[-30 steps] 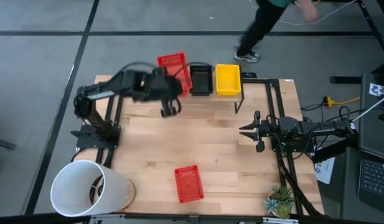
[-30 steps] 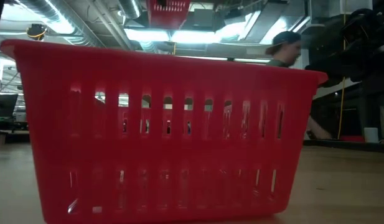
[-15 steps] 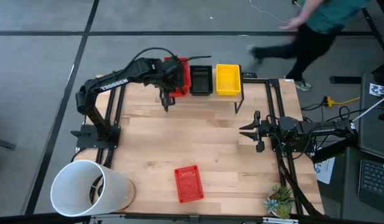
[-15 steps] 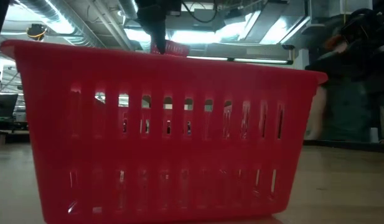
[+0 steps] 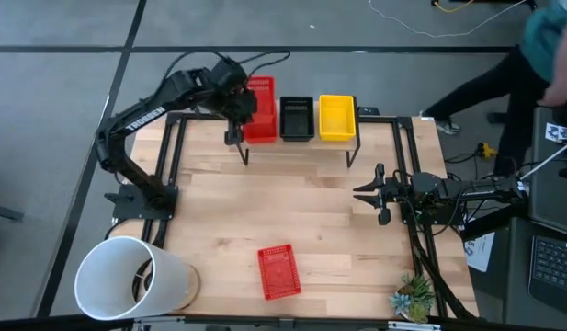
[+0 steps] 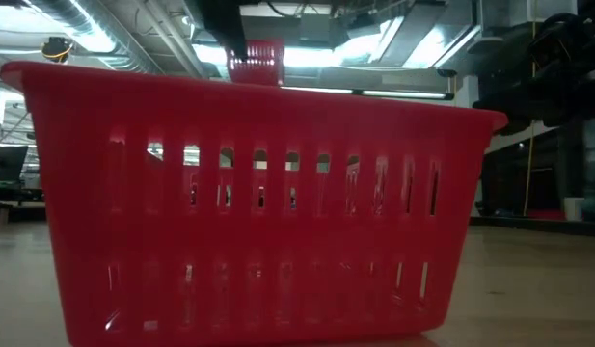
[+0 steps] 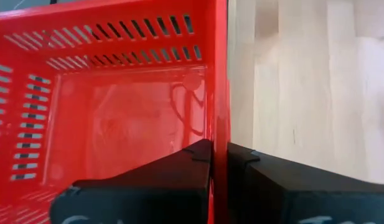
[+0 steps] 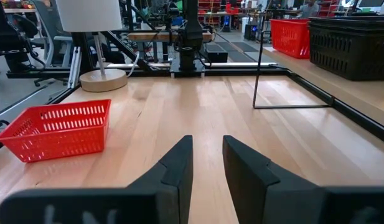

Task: Stack baskets on shelf by color
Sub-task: Stack the top red basket on top of the red basket on the shelf

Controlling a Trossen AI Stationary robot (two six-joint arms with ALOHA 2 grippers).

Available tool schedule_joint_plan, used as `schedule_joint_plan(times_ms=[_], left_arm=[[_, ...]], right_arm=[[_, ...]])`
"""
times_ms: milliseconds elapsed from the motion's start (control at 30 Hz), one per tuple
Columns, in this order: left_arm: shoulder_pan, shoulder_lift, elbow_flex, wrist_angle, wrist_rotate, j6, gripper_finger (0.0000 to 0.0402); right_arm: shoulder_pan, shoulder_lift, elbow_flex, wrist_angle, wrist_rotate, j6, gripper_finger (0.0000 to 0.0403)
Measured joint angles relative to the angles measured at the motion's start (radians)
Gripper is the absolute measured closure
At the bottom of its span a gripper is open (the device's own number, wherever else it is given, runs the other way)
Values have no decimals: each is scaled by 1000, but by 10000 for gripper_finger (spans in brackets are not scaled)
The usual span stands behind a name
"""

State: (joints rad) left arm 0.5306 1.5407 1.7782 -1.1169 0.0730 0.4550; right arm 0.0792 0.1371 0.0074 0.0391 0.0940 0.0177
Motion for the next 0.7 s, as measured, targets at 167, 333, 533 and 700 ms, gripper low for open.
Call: schedule_joint_plan(times_ms=[167, 333, 533, 700], left_arm=[[-1, 9, -153, 93, -14, -1, 401], [-12, 8, -248, 205, -116, -11, 401], [-35, -5, -245, 220, -142, -52, 401], [-50, -25, -236, 205, -137, -65, 401]], right_arm=[[0, 0, 0, 0, 0, 0, 315], [0, 0, 0, 0, 0, 0, 315], [0, 0, 0, 0, 0, 0, 315], [0, 0, 0, 0, 0, 0, 315]])
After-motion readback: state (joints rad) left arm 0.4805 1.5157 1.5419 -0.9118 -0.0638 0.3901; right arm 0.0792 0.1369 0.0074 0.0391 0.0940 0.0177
